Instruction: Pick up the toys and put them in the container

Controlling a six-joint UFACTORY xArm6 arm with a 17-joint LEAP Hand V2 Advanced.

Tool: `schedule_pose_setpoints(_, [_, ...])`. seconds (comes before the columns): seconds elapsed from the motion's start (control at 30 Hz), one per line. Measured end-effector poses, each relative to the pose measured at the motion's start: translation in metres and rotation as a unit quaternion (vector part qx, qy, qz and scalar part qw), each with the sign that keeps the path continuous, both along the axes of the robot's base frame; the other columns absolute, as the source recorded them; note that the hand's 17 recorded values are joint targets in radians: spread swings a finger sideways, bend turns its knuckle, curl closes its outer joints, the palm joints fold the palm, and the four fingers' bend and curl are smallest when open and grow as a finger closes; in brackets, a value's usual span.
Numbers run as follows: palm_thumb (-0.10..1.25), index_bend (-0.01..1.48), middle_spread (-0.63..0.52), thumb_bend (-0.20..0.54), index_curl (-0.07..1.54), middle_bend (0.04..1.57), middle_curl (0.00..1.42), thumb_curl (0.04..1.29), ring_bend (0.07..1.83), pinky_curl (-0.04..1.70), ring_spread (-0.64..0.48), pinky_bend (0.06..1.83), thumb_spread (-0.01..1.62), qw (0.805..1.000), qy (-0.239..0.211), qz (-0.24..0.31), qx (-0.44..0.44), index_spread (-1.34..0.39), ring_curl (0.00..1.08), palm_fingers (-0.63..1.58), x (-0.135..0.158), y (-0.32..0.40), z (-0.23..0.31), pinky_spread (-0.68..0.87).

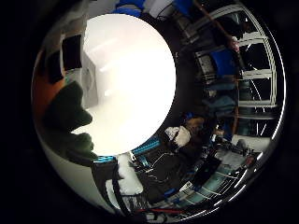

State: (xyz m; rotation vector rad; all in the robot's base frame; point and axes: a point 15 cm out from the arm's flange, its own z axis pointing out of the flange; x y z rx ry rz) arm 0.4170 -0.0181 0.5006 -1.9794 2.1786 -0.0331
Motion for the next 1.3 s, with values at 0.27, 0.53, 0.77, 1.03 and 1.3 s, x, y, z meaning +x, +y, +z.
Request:
schedule_pose_setpoints(0.27, [0.99, 1.00, -0.30, -0.019, 0.91, 1.16, 1.06, 0.82, 1.33, 1.04, -0.31, 1.14, 0.75, 0.996, -0.019, 0.086, 0.009, -0.33, 0.84, 0.80, 0.018, 0.092, 0.005, -0.37])
schedule_pose_setpoints(0.53, [0.97, 0.97, -0.31, -0.025, 0.91, 1.15, 1.07, 0.82, 1.32, 1.05, -0.32, 1.12, 0.77, 0.993, 0.037, 0.110, 0.011, -0.33, 0.85, 0.79, 0.044, 0.140, -0.054, -0.38])
schedule_pose_setpoints(0.77, [0.69, 0.46, -0.25, -0.032, 0.74, 0.94, 0.86, 0.55, 1.17, 0.87, -0.29, 0.75, 1.24, 0.989, 0.101, 0.108, 0.004, -0.39, 0.69, 0.30, 0.058, 0.143, -0.112, -0.40])
schedule_pose_setpoints(1.03, [0.56, 0.17, 0.04, -0.019, 0.43, 0.30, 0.46, 0.36, 0.54, 0.66, 0.19, 0.64, 1.23, 0.982, 0.145, 0.122, -0.003, -0.48, 0.37, -0.06, 0.047, 0.124, -0.127, 0.39])
schedule_pose_setpoints(1.3, [0.55, 0.15, 0.08, -0.018, 0.29, 0.26, 0.37, 0.31, 0.41, 0.48, 0.24, 0.54, 1.19, 0.986, 0.115, 0.124, 0.000, -0.47, 0.28, 0.01, 0.037, 0.097, -0.093, 0.48])
